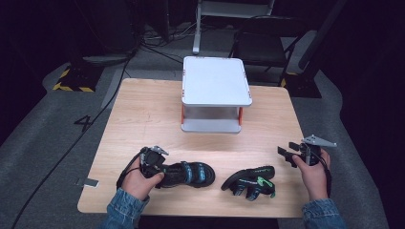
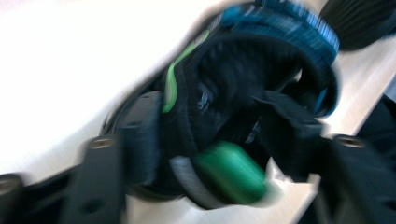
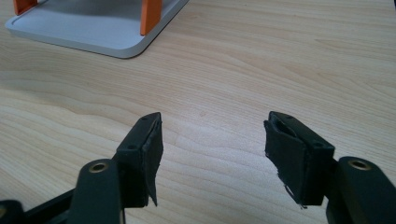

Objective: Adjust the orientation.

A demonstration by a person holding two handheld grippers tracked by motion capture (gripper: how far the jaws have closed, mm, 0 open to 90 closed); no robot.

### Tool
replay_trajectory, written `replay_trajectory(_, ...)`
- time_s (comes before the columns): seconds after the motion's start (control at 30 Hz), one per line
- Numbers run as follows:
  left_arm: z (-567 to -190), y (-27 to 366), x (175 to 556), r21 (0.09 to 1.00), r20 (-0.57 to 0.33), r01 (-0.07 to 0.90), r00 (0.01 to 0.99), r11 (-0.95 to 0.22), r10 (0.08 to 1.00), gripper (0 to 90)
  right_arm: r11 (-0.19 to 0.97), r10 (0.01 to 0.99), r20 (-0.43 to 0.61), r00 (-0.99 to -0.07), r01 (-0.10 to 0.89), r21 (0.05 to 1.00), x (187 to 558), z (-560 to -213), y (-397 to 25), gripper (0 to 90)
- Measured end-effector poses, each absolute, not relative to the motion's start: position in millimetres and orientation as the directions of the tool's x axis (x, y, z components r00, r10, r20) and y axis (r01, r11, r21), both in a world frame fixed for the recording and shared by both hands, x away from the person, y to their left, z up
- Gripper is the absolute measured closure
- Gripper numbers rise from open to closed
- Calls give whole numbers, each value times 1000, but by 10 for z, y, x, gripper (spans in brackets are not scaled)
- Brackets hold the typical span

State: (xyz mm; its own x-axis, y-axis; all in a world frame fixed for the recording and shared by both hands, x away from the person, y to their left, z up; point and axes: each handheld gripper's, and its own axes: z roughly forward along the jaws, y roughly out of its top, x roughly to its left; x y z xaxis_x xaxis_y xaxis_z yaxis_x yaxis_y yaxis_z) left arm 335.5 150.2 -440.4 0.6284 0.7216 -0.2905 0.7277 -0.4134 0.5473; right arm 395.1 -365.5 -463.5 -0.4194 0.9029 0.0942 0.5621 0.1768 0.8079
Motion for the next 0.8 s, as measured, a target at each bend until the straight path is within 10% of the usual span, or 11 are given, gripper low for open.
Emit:
replay_trajectory(0.47, -4387, 1107, 3478, 608, 189, 299, 845, -735, 500, 407, 185, 910, 79, -408, 568, 802, 3849, -4665, -3692, 377)
replay_trajectory(0.6, -4345, 1042, 3496, 572, 172, 319, 854, -755, 491, 712, 181, 915, 79, -396, 577, 796, 3789, -4686, -3737, 377)
replay_trajectory(0.8, -4321, 1136, 3633, 676, 4, 526, 698, -516, 717, 765, 171, 921, 80, -382, 579, 797, 3730, -4689, -3795, 377)
